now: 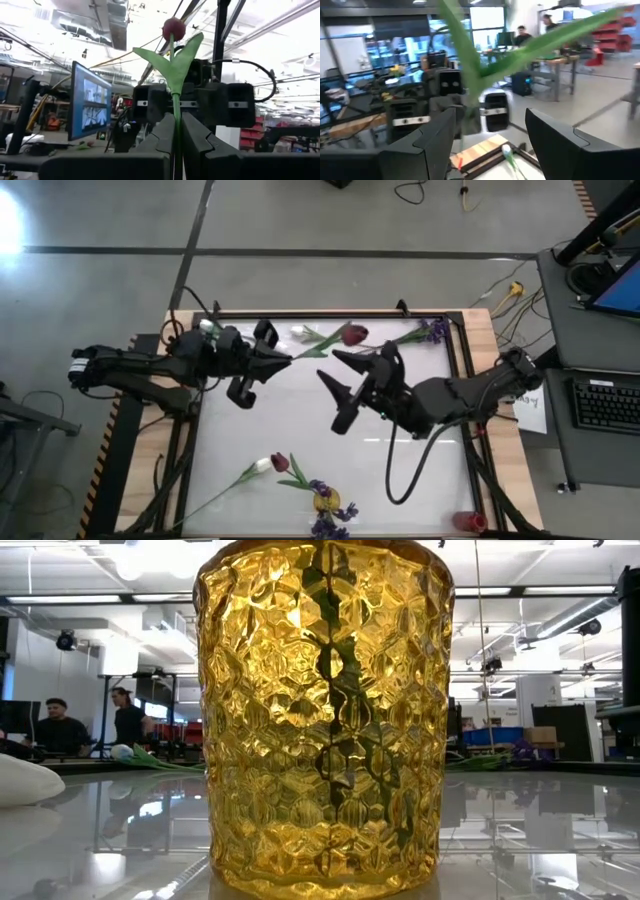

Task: Sort flowers into vase by color
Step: Put the red flower into the yellow vase

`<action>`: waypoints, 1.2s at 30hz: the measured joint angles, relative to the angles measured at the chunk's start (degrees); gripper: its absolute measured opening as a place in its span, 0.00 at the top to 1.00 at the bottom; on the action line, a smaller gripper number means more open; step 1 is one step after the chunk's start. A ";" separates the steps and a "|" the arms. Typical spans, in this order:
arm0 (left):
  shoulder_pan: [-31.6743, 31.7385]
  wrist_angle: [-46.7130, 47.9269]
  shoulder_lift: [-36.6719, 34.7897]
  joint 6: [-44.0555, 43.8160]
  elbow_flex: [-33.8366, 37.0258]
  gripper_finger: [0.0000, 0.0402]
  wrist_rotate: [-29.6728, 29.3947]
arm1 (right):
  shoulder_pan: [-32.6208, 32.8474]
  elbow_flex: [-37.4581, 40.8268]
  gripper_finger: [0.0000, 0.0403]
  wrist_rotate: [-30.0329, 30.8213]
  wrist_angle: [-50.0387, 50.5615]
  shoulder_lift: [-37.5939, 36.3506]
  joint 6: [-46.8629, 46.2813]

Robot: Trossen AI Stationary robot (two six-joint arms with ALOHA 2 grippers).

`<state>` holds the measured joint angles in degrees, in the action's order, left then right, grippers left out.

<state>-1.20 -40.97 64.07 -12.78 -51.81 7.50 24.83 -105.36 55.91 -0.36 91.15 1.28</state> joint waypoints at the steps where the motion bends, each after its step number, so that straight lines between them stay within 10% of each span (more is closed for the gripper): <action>1: -0.03 -0.06 0.20 -0.02 -0.02 1.00 0.18 | -0.40 -0.49 0.42 -1.56 0.09 0.49 0.24; 15: -0.49 -4.06 1.80 -0.10 -0.02 1.00 2.57 | -3.35 -8.74 0.39 -8.07 -2.91 6.08 2.78; 27: -0.49 -0.54 0.57 0.02 -0.02 1.00 3.09 | -3.15 -8.95 0.92 -7.88 -2.50 6.09 2.61; 36: -0.63 26.06 -11.07 1.12 -0.04 0.83 3.04 | 1.12 -13.38 0.97 -7.76 14.29 0.83 -3.90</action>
<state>-1.83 -14.91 53.00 -11.65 -51.85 10.54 25.94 -118.73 48.15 13.93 91.98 -2.62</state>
